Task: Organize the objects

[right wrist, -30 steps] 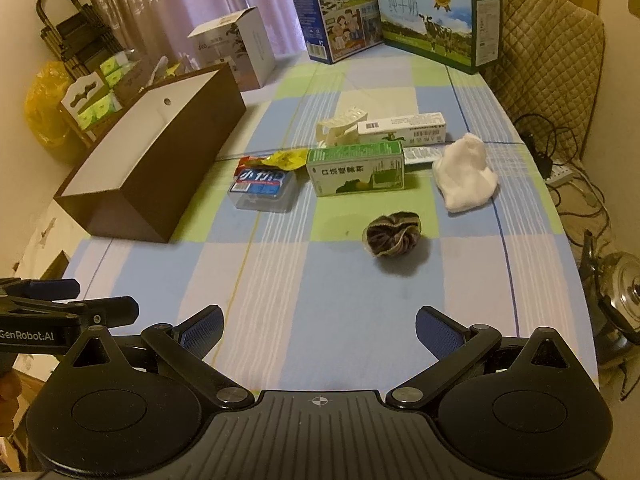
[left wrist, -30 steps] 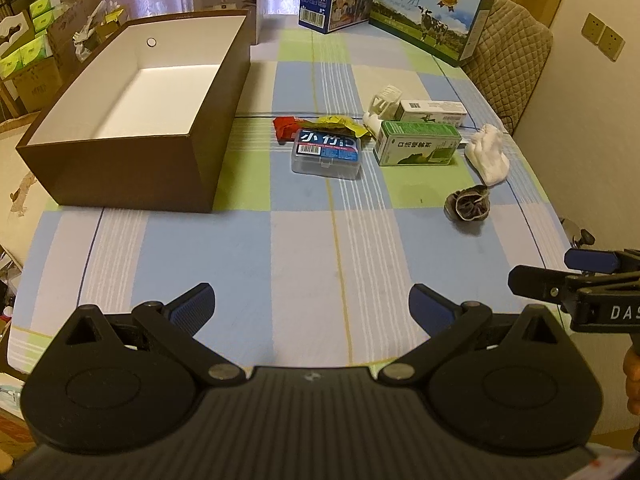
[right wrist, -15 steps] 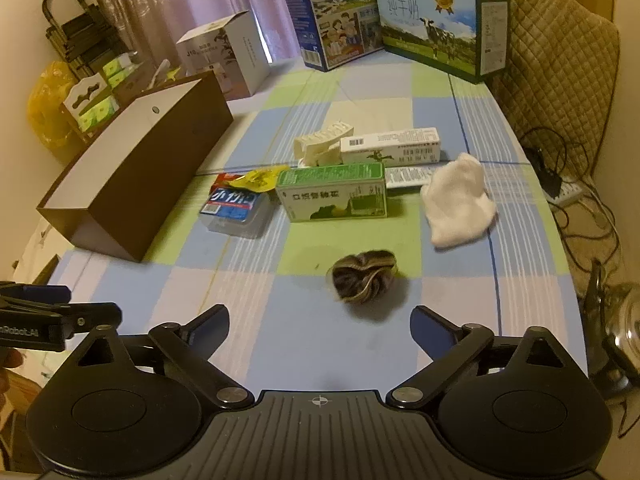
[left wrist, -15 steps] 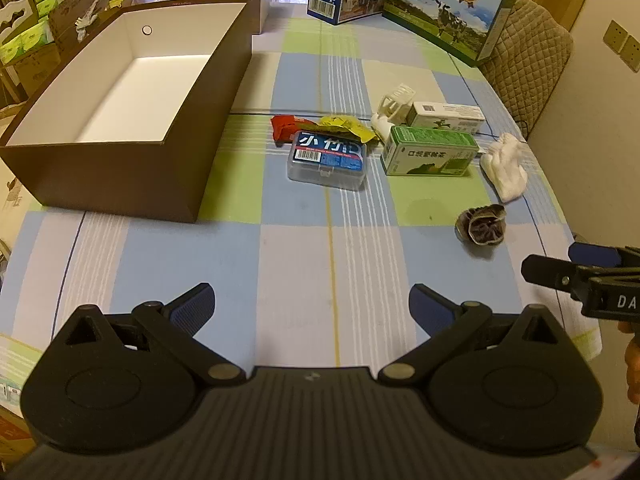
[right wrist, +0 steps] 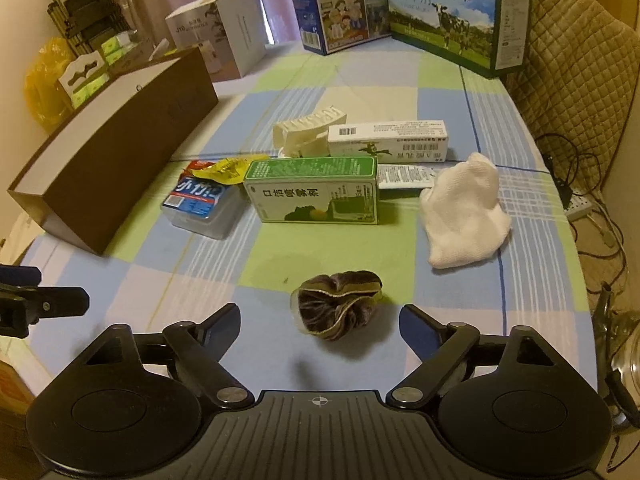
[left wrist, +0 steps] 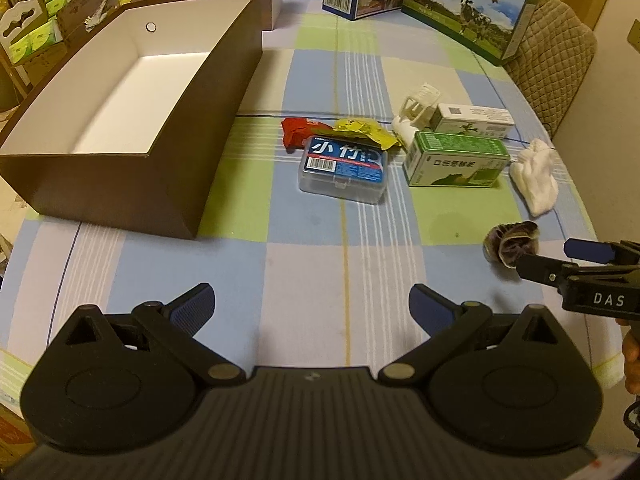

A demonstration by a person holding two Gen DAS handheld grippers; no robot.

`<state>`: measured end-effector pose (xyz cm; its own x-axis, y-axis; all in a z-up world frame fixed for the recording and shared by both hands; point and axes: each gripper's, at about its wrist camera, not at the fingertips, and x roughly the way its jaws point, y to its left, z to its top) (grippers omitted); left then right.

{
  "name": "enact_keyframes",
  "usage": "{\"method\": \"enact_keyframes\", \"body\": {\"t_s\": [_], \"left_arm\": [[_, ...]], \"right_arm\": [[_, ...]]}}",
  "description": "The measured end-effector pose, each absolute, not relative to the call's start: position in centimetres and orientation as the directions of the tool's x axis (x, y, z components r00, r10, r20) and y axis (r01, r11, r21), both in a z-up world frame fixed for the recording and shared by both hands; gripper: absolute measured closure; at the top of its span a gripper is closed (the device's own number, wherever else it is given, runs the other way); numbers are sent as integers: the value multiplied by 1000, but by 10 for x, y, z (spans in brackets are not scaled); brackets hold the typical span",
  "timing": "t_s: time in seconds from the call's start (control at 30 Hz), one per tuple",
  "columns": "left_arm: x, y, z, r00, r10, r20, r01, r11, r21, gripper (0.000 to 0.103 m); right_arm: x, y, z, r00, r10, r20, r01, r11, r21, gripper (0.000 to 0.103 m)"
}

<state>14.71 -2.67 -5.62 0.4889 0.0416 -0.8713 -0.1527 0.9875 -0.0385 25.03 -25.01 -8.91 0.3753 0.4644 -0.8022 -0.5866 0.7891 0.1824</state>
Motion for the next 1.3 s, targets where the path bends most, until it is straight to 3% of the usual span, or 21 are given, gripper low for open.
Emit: {"method": "enact_keyframes", "body": {"t_s": [0.47,0.73,1.3], "left_arm": [[177,-32,-73,482,65,-874,-148,989,-8,1],[197,-36,-83,473,53,-879,-119,993,-4,1],[277,-29,-109,481,21,-877,-23,1000,12,3]], "right_arm": [[275,-233,-117,364,423,-830,-609,782,131,36],[285,-235,-121,368,424,-827,-623,773,119,71],[312,-277,-87,439,420,-794,-514,842,161,75]]}}
